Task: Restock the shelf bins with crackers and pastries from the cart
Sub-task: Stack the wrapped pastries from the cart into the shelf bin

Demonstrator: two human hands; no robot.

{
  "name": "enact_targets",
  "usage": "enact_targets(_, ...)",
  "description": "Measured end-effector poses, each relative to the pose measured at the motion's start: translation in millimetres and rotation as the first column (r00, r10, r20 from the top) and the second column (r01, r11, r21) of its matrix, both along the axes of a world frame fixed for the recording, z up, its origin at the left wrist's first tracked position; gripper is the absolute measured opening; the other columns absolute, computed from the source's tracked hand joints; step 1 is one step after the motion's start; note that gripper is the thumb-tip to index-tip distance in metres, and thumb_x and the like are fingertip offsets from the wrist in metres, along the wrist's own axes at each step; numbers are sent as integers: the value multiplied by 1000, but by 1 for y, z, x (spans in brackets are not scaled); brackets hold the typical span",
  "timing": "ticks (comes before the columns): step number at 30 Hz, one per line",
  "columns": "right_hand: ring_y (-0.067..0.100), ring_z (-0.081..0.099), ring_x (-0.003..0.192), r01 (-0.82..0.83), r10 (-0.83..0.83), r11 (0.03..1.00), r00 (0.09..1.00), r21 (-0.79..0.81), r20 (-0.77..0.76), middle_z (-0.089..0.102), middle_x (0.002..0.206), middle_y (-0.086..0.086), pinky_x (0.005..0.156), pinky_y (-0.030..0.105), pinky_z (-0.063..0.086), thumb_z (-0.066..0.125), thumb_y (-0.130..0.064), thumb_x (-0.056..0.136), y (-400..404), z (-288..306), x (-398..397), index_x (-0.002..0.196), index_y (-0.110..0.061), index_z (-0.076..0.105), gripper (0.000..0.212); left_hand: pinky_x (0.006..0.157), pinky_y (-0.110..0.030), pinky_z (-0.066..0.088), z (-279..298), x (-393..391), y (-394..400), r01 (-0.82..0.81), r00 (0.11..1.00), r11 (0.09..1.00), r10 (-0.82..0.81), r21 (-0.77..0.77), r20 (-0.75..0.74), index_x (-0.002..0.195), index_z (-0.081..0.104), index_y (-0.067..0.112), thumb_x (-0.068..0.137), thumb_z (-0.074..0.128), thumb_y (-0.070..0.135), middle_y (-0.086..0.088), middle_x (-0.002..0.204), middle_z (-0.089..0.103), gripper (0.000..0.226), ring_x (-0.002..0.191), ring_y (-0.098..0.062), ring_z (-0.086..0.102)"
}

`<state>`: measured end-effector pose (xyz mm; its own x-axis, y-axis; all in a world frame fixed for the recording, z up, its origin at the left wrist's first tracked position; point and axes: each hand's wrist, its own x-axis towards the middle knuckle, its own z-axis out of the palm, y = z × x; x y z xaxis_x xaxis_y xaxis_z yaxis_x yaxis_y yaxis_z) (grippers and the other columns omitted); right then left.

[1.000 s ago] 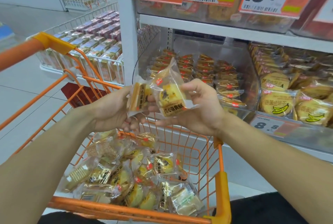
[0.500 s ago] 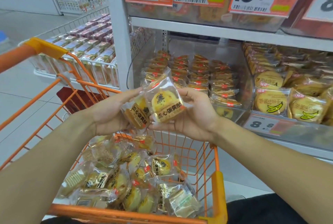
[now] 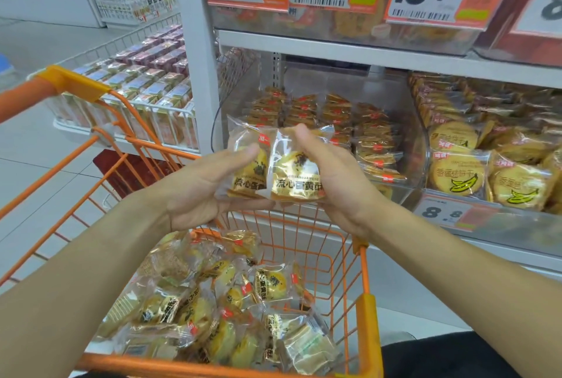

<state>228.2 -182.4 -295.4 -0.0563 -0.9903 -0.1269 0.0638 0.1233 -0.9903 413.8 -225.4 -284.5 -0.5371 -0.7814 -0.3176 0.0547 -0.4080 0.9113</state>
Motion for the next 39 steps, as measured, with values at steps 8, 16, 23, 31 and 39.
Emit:
enact_targets(8, 16, 64, 121, 100, -106, 987, 994, -129, -37, 71, 125, -1, 111, 48, 43, 52, -83, 79, 5, -2, 9, 129, -16, 65, 84, 111, -40, 39, -7, -31, 17, -36, 967, 927, 127, -374, 221, 150, 38, 31, 87, 37, 74, 12, 150, 45, 76, 138, -10, 43)
enact_targets(16, 13, 58, 94, 64, -100, 989, 955, -137, -279, 54, 103, 3, 73, 9, 46, 33, -62, 98, 10, -3, -6, 125, -11, 46, 59, 91, -15, 51, -33, -33, -4, 91, 929, 838, 123, -538, 348, 153, 31, 23, 84, 22, 83, 0, 157, 35, 91, 134, -12, 44)
enact_targets(23, -10, 49, 84, 59, -136, 977, 912, -205, -387, 47, 100, -15, 70, 7, 41, 25, -53, 104, 10, 3, -16, 120, -19, 38, 39, 59, -33, 54, 9, -47, 19, 91, 870, 869, 169, -486, 464, 129, 45, 18, 83, 45, 72, 2, 92, 62, 70, 68, -13, 66)
enact_targets(31, -1, 45, 133, -22, -53, 970, 952, -241, -301, 47, 141, -23, 113, 32, 38, 36, -76, 88, 9, 3, -16, 155, -24, 8, 90, 63, -18, 52, -4, -60, 8, -166, 948, 674, 310, -720, 71, 114, 51, 21, 85, 52, 56, 6, 103, 64, 46, 85, 1, 66)
enact_targets(39, 8, 66, 114, 46, -112, 969, 957, -242, -267, 69, 124, -3, 103, 40, 52, 68, -59, 86, -16, -12, -21, 138, -13, 51, 71, 67, -18, 46, -19, -55, -7, -62, 915, 498, 374, -865, 150, 104, 48, 24, 99, 29, 53, 11, 84, 62, 35, 77, 1, 60)
